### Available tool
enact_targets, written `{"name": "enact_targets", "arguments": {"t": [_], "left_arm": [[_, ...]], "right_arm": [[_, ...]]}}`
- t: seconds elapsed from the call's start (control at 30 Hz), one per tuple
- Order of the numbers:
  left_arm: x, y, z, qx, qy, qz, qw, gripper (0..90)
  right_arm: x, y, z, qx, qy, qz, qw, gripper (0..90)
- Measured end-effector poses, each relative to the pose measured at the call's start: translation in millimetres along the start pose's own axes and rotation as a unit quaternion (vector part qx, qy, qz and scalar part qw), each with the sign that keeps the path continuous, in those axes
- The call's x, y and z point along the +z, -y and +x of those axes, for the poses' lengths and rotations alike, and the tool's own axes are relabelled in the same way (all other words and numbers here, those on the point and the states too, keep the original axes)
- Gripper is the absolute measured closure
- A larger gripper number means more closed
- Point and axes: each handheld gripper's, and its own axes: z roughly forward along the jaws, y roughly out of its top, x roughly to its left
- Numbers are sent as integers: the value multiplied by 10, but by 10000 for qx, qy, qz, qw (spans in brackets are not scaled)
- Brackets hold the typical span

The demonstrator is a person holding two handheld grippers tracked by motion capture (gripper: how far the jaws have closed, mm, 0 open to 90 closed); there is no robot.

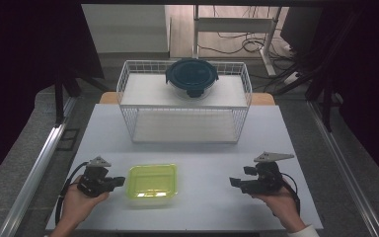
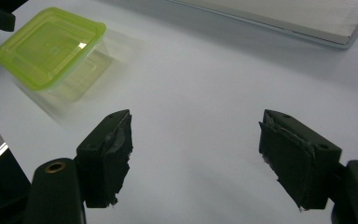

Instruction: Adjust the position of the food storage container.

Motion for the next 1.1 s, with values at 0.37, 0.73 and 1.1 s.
{"name": "enact_targets", "arguments": {"t": [0.37, 0.73, 1.1], "left_arm": [[143, 44, 10, 41, -47, 385, 9992, 896], [198, 29, -85, 167, 98, 509, 9985, 896], [254, -36, -142, 241, 162, 536, 9981, 896]], "right_arm": [[15, 11, 9, -13, 13, 26, 10000, 253], [28, 15, 15, 2, 22, 65, 10000, 253], [34, 18, 16, 11, 0, 87, 10000, 253]]}}
